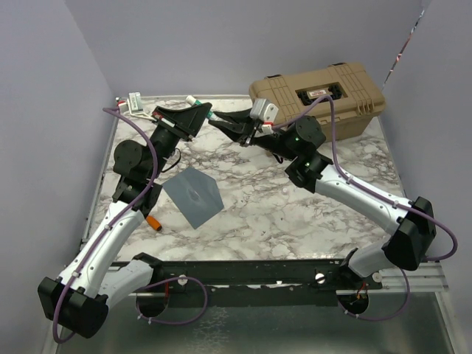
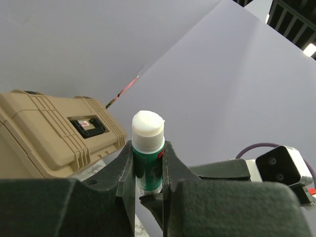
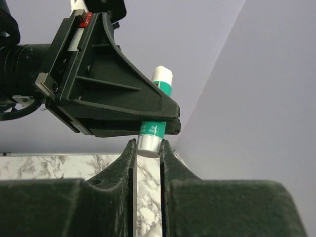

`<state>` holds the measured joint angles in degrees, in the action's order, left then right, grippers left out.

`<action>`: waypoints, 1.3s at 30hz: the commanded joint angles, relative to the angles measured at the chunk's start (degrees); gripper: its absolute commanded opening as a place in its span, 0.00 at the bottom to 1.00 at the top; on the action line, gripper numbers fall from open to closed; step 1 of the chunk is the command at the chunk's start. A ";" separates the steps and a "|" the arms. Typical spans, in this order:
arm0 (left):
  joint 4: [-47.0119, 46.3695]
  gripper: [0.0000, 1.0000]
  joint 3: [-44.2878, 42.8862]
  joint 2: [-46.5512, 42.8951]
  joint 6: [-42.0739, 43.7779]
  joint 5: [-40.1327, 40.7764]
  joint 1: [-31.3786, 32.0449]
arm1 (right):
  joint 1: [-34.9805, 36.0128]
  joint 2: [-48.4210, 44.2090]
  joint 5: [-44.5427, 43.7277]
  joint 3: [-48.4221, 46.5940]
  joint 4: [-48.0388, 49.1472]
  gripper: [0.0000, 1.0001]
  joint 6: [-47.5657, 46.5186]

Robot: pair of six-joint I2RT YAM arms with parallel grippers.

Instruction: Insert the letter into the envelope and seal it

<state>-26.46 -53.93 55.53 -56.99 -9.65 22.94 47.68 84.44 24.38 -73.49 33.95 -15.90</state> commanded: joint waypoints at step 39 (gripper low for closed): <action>18.74 0.97 -13.56 1.96 3.94 -10.54 -0.94 | -8.30 -3.06 -3.13 0.06 0.63 0.00 44.23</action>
<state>-17.21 -65.08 57.60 -54.00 -15.94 22.92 40.36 84.01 21.56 -74.72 36.05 36.42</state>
